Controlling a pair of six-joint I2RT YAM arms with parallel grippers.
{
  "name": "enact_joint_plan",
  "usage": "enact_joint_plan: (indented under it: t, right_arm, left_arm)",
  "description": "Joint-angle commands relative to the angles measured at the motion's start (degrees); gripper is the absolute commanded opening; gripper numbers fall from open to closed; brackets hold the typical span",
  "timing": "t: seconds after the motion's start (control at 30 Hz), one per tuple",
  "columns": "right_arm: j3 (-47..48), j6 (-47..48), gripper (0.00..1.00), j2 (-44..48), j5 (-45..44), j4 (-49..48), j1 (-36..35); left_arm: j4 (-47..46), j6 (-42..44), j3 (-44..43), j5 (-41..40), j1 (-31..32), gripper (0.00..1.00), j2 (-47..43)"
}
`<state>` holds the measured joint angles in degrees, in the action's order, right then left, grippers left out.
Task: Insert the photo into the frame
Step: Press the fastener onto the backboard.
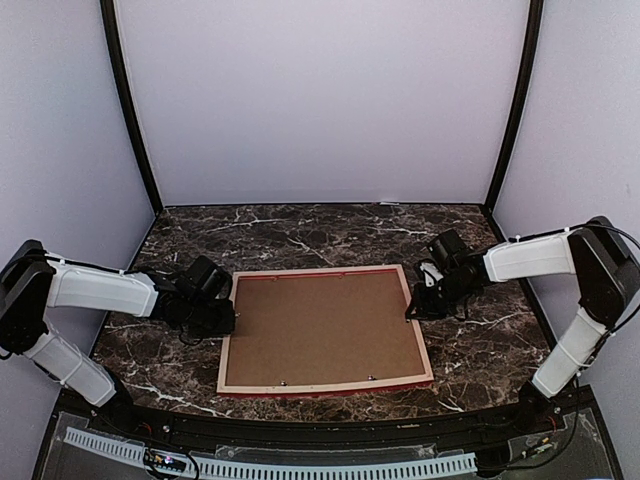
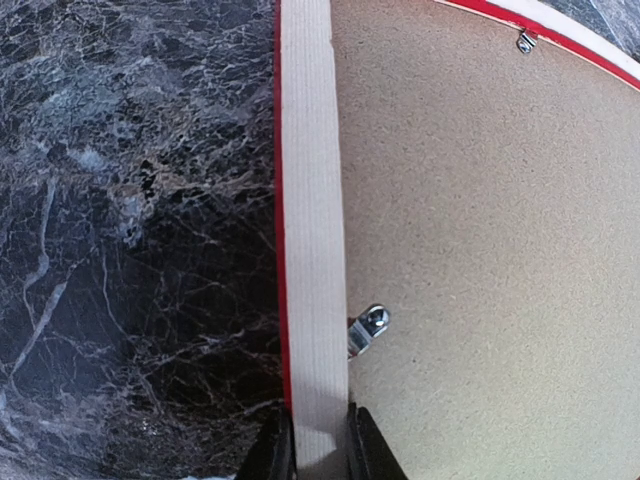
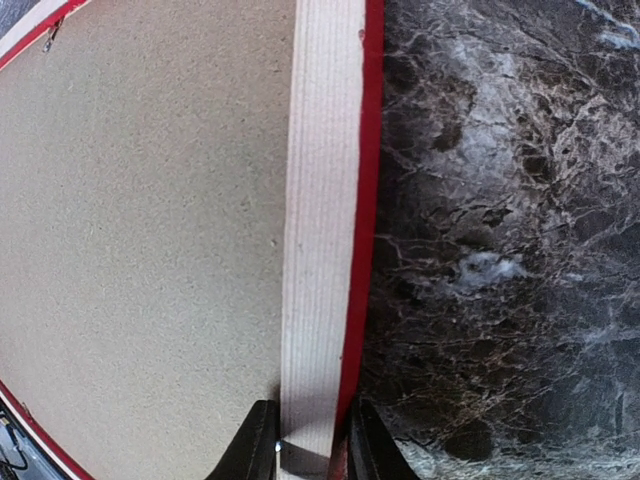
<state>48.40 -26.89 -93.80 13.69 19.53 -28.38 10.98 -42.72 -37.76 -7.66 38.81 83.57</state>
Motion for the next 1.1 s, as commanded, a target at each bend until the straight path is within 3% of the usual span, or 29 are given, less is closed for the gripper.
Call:
enact_joint_plan:
  t: [0.0,0.13,0.33,0.5,1.07]
  right_arm:
    - [0.18,1.13,0.16,-2.68,-1.5,-1.62,-0.31]
    - [0.92,2.02,0.18,-3.07,-0.21,-1.35,0.32]
    - [1.58,2.46,0.38,-0.16,2.64,-0.94,2.02]
    - [1.01,2.08,0.46,2.01,2.75,-0.14,2.19]
    - [-10.43,-2.9,0.46,12.11,0.87,-0.08,-0.4]
  left_arm:
    - [2.98,-0.35,2.07,2.65,0.65,0.15,0.66]
    - [3.13,-0.44,2.06,2.38,0.74,0.15,0.27]
    - [3.09,-0.77,1.88,2.0,0.74,0.15,0.02]
    - [3.07,-0.71,1.51,1.71,0.79,0.16,0.06]
    - [2.41,0.07,-0.55,1.84,0.83,0.26,0.28]
